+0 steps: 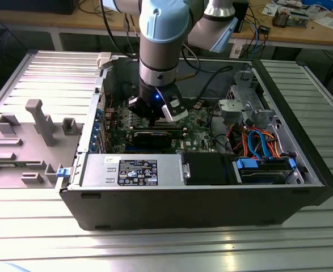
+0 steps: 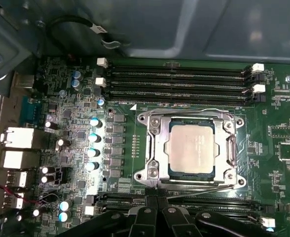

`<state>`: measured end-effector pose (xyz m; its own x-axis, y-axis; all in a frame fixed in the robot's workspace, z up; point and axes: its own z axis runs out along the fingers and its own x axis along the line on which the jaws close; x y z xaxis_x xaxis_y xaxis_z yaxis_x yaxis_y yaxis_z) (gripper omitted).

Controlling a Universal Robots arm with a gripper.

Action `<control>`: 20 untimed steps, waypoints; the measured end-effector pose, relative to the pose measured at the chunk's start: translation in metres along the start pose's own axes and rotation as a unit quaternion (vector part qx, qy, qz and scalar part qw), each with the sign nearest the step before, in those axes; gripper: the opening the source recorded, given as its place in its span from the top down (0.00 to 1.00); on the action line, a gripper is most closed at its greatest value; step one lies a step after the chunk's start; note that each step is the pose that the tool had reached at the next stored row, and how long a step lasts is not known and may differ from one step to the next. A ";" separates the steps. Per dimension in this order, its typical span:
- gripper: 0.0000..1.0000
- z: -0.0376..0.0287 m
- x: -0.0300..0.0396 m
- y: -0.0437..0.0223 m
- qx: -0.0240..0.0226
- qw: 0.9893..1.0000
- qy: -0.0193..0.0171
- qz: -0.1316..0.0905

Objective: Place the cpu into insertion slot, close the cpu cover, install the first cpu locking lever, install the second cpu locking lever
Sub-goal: 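Install the second cpu locking lever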

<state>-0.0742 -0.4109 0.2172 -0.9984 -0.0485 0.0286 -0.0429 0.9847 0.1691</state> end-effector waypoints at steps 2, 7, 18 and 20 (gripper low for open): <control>0.89 -0.0002 0.0015 -0.0015 -0.001 1.000 0.000 0.000; 0.89 -0.0008 0.0019 -0.0045 -0.012 1.000 -0.001 0.000; 0.89 0.0054 0.0052 -0.0092 -0.028 1.000 -0.001 0.000; 0.89 0.0073 0.0061 -0.0095 -0.030 1.000 -0.001 0.000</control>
<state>-0.0802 -0.4193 0.2086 -0.9985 -0.0479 0.0258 -0.0407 0.9727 0.2286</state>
